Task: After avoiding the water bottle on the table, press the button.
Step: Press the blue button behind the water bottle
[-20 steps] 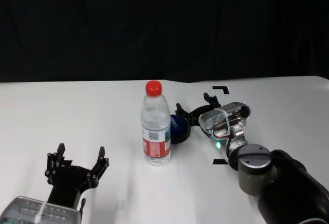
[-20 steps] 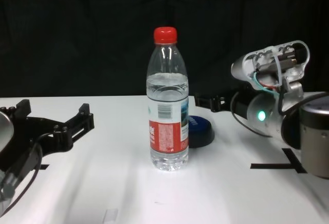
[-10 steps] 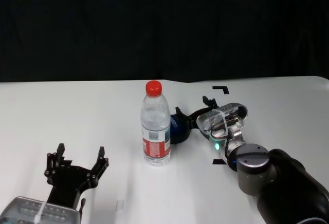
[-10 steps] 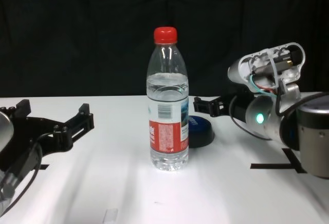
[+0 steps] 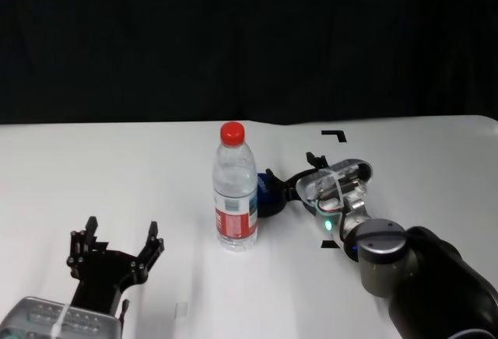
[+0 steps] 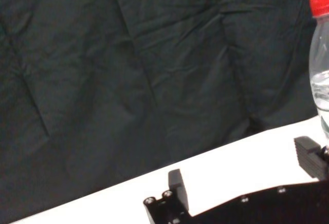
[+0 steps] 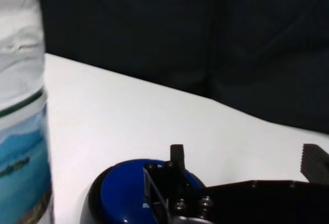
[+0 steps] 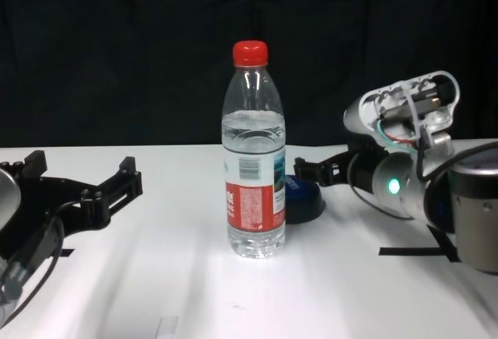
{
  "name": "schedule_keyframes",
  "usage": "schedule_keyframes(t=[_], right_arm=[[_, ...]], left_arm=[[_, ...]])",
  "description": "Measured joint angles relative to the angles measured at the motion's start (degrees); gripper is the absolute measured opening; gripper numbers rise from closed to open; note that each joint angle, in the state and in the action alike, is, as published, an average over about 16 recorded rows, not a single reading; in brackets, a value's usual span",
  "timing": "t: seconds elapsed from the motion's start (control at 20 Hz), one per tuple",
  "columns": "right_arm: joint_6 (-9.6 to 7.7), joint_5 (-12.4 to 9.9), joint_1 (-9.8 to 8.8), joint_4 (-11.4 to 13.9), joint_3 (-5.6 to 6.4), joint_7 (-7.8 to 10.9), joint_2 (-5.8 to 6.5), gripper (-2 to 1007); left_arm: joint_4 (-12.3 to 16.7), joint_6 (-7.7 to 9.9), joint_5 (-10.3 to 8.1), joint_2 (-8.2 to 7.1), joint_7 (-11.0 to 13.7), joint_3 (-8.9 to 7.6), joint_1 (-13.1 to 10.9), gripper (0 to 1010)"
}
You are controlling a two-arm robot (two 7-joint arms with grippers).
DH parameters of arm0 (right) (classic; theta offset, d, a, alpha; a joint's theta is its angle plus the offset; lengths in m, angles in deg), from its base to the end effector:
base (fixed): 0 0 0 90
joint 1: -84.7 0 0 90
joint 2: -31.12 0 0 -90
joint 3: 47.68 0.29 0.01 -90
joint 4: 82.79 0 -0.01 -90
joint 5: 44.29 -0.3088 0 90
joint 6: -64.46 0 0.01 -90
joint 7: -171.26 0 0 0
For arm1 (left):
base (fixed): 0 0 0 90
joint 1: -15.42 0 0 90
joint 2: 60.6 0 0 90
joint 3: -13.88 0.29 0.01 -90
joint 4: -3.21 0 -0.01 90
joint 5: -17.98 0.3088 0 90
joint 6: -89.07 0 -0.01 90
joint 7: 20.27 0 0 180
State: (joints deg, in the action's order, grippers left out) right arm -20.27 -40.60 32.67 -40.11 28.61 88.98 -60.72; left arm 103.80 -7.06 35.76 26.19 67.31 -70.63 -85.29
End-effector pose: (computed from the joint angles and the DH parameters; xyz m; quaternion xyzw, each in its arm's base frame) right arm 0.4932 0.0691 -0.2855 -0.0924 -0.0404 -0.5713 0.8145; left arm 0.2729 -0.0179 -0.2975 0.0754 -0.1628 0.6665 0.7236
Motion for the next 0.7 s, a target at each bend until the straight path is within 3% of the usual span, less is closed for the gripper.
schedule_keyframes(t=[0.7], right_arm=[[-1.38, 0.7, 1.04, -2.1, -0.64, 0.12, -0.12, 1003]], left_arm=[[0.0, 0.0, 0.0, 0.0, 0.0, 0.0, 0.0, 1010]])
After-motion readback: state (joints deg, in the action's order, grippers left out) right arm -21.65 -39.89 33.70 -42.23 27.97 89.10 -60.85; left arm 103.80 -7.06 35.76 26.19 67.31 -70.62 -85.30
